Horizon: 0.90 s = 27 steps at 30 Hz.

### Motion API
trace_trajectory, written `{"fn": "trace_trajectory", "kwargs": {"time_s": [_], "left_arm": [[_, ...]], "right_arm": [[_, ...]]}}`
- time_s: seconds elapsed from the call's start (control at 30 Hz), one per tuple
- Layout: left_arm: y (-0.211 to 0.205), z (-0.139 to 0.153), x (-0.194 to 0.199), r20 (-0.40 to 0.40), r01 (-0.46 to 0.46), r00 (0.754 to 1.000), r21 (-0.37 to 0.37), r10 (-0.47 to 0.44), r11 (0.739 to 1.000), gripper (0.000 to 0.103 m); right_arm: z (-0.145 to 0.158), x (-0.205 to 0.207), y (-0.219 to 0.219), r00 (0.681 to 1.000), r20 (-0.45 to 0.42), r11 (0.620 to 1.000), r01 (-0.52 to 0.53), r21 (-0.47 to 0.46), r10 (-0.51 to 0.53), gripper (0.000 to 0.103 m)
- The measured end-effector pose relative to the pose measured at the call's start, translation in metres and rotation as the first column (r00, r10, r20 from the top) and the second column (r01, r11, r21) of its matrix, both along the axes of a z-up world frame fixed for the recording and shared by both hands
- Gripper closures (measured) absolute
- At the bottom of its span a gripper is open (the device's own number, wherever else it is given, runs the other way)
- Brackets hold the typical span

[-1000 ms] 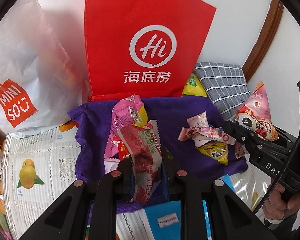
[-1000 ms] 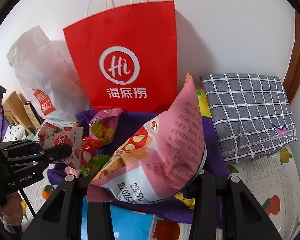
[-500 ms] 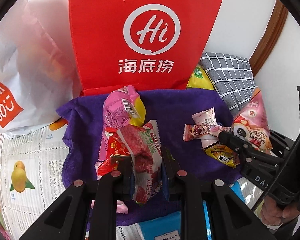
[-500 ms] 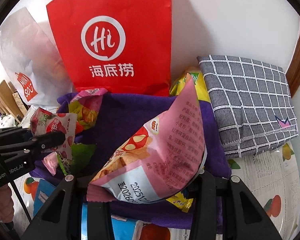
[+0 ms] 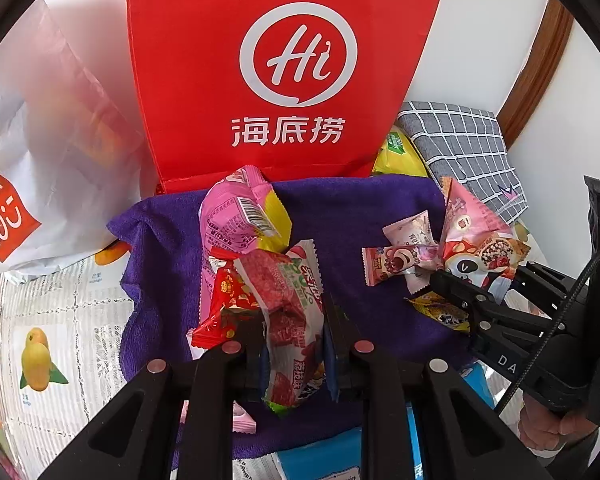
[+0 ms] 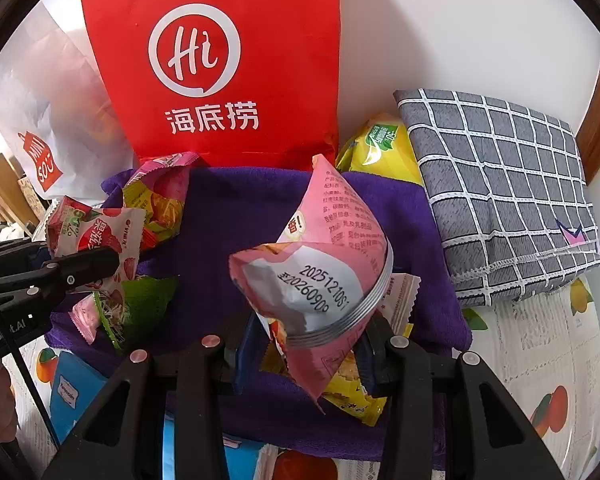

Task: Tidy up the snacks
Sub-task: 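Open both grippers to drop the chip bag and lychee packet onto the towel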

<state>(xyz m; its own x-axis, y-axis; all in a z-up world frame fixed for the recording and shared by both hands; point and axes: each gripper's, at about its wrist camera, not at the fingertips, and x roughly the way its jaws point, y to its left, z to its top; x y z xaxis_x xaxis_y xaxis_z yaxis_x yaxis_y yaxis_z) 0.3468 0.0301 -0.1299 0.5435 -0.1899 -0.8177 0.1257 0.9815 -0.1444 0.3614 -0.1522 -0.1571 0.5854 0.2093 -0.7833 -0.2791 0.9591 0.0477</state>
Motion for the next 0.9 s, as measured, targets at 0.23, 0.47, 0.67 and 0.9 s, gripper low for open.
{"fn": "trace_trajectory", "kwargs": {"time_s": [0.23, 0.47, 0.67, 0.9], "left_arm": [[-0.005, -0.001, -0.003, 0.000, 0.023, 1.000, 0.006, -0.023, 1.000, 0.082], [-0.007, -0.003, -0.003, -0.004, 0.036, 0.999, 0.000, -0.036, 0.999, 0.081], [-0.003, -0.004, -0.002, -0.014, 0.031, 0.999, -0.011, -0.031, 0.999, 0.080], [-0.003, -0.004, -0.003, -0.017, 0.033, 0.999, -0.013, -0.033, 0.999, 0.079]], "right_arm": [[0.000, -0.002, 0.000, 1.000, -0.001, 1.000, 0.004, -0.003, -0.004, 0.062], [0.001, -0.007, -0.002, 1.000, -0.002, 1.000, 0.019, 0.004, -0.019, 0.062], [0.000, -0.010, -0.004, 0.999, -0.011, 0.999, 0.034, 0.005, -0.034, 0.061], [0.001, -0.014, -0.004, 0.998, -0.016, 0.998, 0.059, 0.007, -0.058, 0.056]]}}
